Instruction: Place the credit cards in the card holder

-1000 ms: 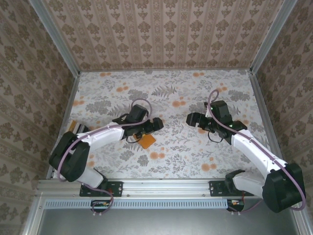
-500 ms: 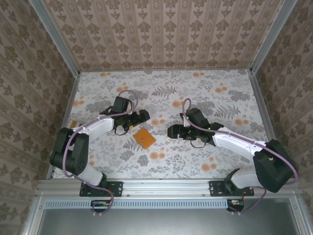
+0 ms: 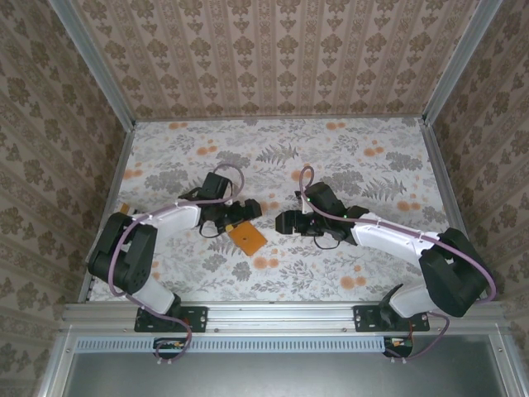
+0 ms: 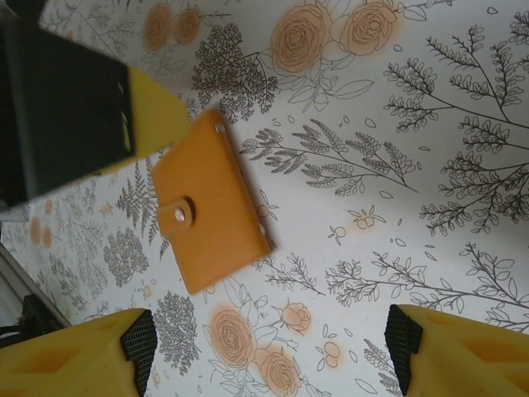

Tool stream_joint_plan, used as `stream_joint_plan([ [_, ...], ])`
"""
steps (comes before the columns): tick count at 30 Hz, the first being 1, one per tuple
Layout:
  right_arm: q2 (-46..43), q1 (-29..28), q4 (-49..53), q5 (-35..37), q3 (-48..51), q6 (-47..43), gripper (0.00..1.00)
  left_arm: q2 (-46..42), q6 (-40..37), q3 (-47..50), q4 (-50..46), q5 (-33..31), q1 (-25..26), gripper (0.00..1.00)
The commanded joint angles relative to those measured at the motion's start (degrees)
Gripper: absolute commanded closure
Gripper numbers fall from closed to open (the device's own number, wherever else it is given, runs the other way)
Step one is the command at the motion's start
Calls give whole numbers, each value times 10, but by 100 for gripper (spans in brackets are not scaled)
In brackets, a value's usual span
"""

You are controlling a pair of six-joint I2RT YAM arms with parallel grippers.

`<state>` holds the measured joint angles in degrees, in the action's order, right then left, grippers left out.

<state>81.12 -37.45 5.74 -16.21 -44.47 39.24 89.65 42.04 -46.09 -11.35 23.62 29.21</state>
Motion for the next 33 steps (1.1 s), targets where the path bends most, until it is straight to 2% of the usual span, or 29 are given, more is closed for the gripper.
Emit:
stream_joint_plan([
  [1,-9,-4,-6,14,7,9,24,-31,26,21,-17,-21,22,2],
  [7,-38,-5,4,14,33,16,30,-74,93,63,-15,-66,76,3],
  [14,-84,-12,6,4,89,28,38,-116,182,123,40,-112,157,11],
  [20,-130,-17,15,21,140,55,42,-84,225,117,112,-103,223,13],
  [25,-143,-17,84,77,140,73,52,-53,267,87,162,-99,285,18],
  [26,-143,-15,89,82,140,74,54,-53,271,81,167,-103,297,21],
  [29,-136,-13,95,83,133,89,60,-72,285,74,127,-143,317,23],
  [33,-108,-12,106,56,115,127,67,-132,315,80,28,-215,310,23],
])
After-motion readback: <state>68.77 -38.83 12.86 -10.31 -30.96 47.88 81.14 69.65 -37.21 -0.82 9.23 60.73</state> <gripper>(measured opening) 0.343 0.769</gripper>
